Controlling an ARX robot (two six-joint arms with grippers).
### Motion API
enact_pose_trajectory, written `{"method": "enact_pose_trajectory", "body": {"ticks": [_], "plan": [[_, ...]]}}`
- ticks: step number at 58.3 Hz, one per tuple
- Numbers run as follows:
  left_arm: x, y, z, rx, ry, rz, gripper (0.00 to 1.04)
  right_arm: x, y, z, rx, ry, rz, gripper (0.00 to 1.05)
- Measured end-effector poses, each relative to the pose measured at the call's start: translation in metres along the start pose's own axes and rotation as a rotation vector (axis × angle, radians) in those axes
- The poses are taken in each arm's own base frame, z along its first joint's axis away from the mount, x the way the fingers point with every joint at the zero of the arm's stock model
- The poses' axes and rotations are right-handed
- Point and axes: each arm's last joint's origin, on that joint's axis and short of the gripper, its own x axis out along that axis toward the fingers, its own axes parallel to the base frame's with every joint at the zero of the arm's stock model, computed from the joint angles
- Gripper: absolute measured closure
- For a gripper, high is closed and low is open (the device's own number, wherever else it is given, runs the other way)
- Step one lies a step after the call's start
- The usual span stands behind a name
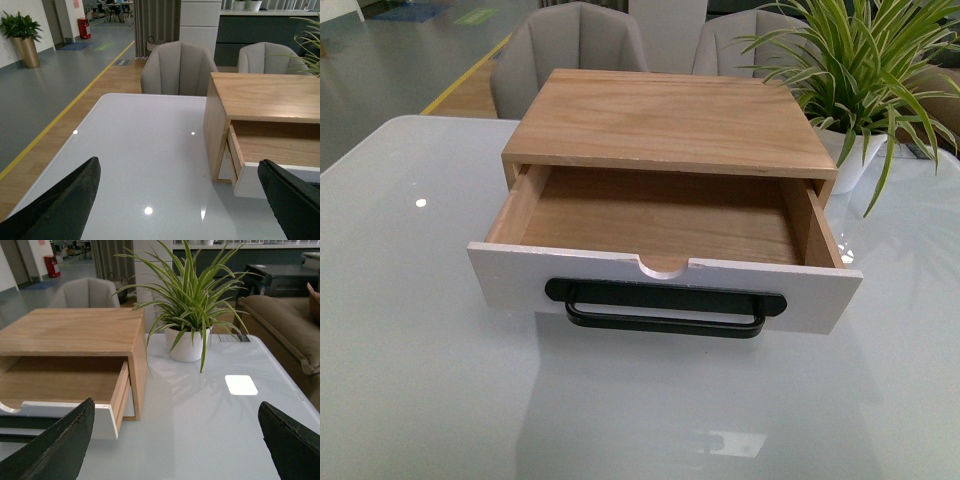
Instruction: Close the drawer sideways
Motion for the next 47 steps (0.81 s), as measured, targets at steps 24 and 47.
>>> {"method": "enact_pose_trajectory", "body": {"ticks": [24, 47], "plan": [[0.0, 0.0, 0.0, 0.0, 0.0, 0.0, 0.09, 0.0, 0.0, 0.0, 0.0, 0.0, 0.0, 0.09], [0.0004, -0.0005, -0.0012, 0.003, 0.064, -0.037, 0.09, 0.0008, 0.0004, -0.0014, -0.033, 0.067, -0.018, 0.09]]}}
